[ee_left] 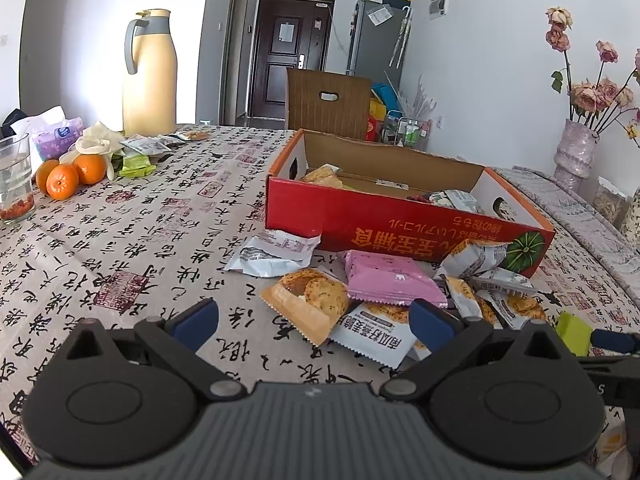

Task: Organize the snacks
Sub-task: 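Grasp a green bar with the right tool while the left tool grasps a cookie pack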

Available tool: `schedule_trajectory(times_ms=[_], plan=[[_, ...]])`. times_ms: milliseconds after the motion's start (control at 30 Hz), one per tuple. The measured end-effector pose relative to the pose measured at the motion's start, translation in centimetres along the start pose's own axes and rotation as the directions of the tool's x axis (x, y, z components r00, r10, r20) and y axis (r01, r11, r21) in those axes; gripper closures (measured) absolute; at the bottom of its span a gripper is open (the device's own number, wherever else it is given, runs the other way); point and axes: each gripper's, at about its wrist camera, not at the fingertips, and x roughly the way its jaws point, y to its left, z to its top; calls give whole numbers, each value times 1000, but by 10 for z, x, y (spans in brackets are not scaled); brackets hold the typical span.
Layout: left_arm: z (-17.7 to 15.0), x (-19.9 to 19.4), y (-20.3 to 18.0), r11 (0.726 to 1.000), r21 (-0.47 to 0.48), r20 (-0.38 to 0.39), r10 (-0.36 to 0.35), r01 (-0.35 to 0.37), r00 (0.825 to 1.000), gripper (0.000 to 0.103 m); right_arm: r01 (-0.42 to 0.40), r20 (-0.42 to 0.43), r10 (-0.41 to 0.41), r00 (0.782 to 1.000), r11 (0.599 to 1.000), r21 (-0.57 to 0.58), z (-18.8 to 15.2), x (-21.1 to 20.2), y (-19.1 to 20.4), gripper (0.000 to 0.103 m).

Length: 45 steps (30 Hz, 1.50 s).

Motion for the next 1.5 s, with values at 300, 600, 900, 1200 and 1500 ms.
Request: schedule_trajectory(times_ms=[300,600,900,1200,1500], plan=[[-1,1,-3,1000,0,-7,-3,3,1000,0,-23,20,23,1000,1000,-13,-18,-14,-8,42],[-2,0,-4,1000,2,-8,-2,2,1000,0,-34,40,34,999,999,-10,-14,-18,-21,69],[5,14,-2,999,44,-34,7,-6,999,0,-22,120,18,993,999,33,-1,-24,-36,69],[21,54,6,984,178,-125,20,3,992,20,-21,144,15,989,999,42,9,-20,-39,69],[27,78,4,973,211,-177,-51,88,983,24,-23,142,16,990,998,51,10,-14,-42,69]])
